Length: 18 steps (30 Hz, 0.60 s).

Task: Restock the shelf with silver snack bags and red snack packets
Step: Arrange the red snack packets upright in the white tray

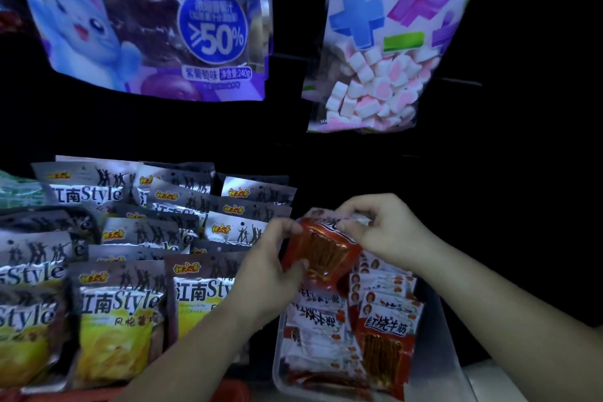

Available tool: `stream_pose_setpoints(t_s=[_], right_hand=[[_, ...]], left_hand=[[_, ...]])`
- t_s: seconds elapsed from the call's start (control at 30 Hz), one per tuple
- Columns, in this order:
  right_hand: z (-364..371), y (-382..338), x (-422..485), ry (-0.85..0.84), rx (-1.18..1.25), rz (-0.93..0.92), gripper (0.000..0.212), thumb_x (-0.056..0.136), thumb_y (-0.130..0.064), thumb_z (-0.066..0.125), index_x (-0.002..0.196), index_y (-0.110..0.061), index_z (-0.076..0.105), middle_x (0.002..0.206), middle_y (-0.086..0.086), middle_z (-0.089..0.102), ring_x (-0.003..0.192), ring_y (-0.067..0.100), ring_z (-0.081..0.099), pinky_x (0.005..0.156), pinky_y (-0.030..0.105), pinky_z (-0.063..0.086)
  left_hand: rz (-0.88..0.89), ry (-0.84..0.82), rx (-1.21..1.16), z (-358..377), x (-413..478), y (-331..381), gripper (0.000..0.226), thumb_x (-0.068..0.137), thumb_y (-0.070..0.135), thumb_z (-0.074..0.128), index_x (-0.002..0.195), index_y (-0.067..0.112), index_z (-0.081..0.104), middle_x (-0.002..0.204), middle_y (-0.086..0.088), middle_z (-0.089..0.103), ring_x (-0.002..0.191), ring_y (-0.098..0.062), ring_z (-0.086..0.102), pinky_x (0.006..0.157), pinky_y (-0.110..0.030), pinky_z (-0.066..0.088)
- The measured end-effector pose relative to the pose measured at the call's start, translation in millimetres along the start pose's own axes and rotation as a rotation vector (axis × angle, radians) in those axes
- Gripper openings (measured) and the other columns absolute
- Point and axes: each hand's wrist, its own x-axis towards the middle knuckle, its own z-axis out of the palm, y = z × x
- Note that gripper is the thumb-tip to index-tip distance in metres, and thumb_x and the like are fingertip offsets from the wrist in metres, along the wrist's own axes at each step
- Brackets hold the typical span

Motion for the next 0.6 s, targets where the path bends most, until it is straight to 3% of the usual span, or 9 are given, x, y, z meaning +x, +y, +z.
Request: stream_pose_setpoints(t_s=[0.07,0.13,0.2,0.3,0.37,0.4,0.47,0.53,0.6], right_hand=[[-9.1,-21.1,-12.2,0.079,0.108,0.065,0.017,0.096,-0.025,0.072,0.113,-0.024,0.072,0.116,-0.008,0.068,0.111,0.007,0.063,0.099,0.036,0.054],[-11.3,-37.7,-30.0,0.236,0.213,0.184,0.044,0.09,-0.034,0.078,0.131,-0.032,0.062,0.123,-0.008,0.061,0.115,0.012,0.061,0.099,0.037,0.054],[-9.8,-51.0,-51.4,0.318,0.278,0.278,0.064,0.089,-0.036,0.079,0.145,-0.039,0.049,0.128,-0.005,0.057,0.115,0.018,0.061,0.096,0.042,0.057],[-2.2,-73.8,-79.8,0.317,0.386,0.32,0.072,0.094,-0.022,0.074,0.152,-0.045,0.037,0.144,-0.003,0.053,0.132,0.021,0.055,0.105,0.046,0.053],[-2.6,-94.9,-96.4,0.37,0.453,0.322,0.082,0.095,-0.02,0.073,0.156,-0.048,0.026,0.152,-0.003,0.046,0.139,0.018,0.047,0.111,0.042,0.047],[-2.6,-103.7,-102.7,0.411,0.48,0.32,0.086,0.095,-0.018,0.073,0.157,-0.048,0.022,0.147,-0.005,0.049,0.133,0.015,0.051,0.107,0.035,0.049],[-4.6,-114.4,-113.7,0.457,0.525,0.34,0.089,0.094,-0.013,0.073,0.157,-0.048,0.022,0.122,-0.012,0.058,0.105,0.003,0.059,0.085,0.017,0.048],[-1.6,-119.6,-126.5,0.433,0.556,0.372,0.084,0.093,-0.006,0.073,0.153,-0.047,0.032,0.107,-0.011,0.062,0.092,0.001,0.062,0.076,0.019,0.051],[5.9,-120.7,-138.0,0.391,0.594,0.393,0.077,0.09,0.0,0.074,0.145,-0.045,0.045,0.105,-0.003,0.069,0.091,0.011,0.07,0.078,0.027,0.057]], left_hand=[[-0.005,0.022,-0.074,-1.1,-6.8,13.3,0.041,0.092,0.004,0.071,0.107,0.036,0.05,0.106,0.006,0.07,0.097,-0.019,0.07,0.078,-0.044,0.063],[-0.02,0.053,-0.185,-2.2,-17.6,28.6,0.039,0.09,-0.001,0.072,0.106,0.029,0.051,0.102,-0.005,0.071,0.094,-0.023,0.071,0.075,-0.042,0.064],[-0.02,0.047,-0.265,-5.6,-30.8,45.7,0.043,0.092,-0.002,0.071,0.116,0.028,0.052,0.102,-0.009,0.072,0.094,-0.023,0.073,0.075,-0.04,0.063],[0.038,0.017,-0.243,-8.8,-49.0,69.0,0.07,0.094,0.002,0.07,0.144,0.042,0.042,0.099,-0.005,0.074,0.098,-0.021,0.073,0.083,-0.042,0.062],[0.048,0.021,-0.244,-11.0,-59.7,81.0,0.074,0.094,0.002,0.069,0.146,0.046,0.043,0.1,-0.003,0.074,0.099,-0.02,0.072,0.086,-0.043,0.062],[0.048,0.035,-0.255,-11.4,-66.3,85.1,0.073,0.094,0.002,0.07,0.143,0.051,0.046,0.102,-0.003,0.075,0.101,-0.02,0.072,0.088,-0.043,0.061],[0.033,0.075,-0.312,-9.7,-79.8,91.8,0.074,0.093,0.004,0.071,0.138,0.058,0.049,0.107,-0.007,0.074,0.105,-0.021,0.071,0.091,-0.046,0.06],[0.028,0.121,-0.381,-7.6,-93.8,96.9,0.072,0.092,0.002,0.072,0.137,0.055,0.052,0.105,-0.012,0.074,0.102,-0.019,0.07,0.091,-0.048,0.06],[0.035,0.134,-0.395,-5.5,-107.1,100.1,0.067,0.091,-0.001,0.072,0.137,0.045,0.056,0.092,0.001,0.074,0.088,-0.013,0.071,0.082,-0.036,0.061]])
